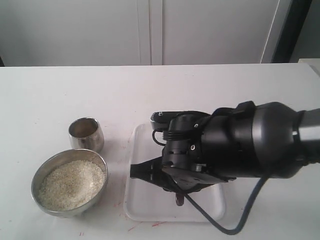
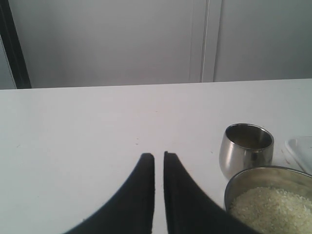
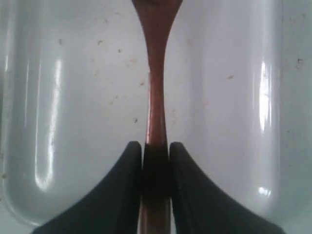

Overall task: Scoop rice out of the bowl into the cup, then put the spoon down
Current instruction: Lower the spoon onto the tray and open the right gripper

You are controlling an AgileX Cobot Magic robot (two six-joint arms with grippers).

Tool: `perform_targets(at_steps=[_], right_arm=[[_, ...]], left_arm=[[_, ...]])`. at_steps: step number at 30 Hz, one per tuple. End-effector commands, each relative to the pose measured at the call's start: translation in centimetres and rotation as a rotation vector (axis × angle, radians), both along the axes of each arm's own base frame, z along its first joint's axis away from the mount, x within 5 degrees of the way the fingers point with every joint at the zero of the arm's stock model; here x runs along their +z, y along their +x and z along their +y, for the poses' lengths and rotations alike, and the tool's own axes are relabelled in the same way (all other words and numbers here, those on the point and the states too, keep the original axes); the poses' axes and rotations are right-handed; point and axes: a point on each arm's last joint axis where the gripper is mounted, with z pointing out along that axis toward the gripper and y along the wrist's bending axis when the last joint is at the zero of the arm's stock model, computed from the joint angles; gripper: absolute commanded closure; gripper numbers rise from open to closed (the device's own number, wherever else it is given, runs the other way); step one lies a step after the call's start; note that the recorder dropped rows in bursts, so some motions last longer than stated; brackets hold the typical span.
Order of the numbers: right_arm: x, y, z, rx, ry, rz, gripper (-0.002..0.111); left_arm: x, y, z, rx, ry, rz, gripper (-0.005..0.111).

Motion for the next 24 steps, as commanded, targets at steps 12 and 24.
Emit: perform_targets(at_steps=[12, 24], right_arm=[[-1.2, 2.6, 1.1, 0.051, -0.082, -0.079, 0.108], [-2.3, 3.6, 0.1, 0.079, -0.15, -0.04, 0.108]], left_arm=[[0.2, -0.1, 0.0, 0.002, -0.007, -0.012, 0.092], [0.2, -0.1, 0.0, 0.002, -0.007, -0.012, 0.092]])
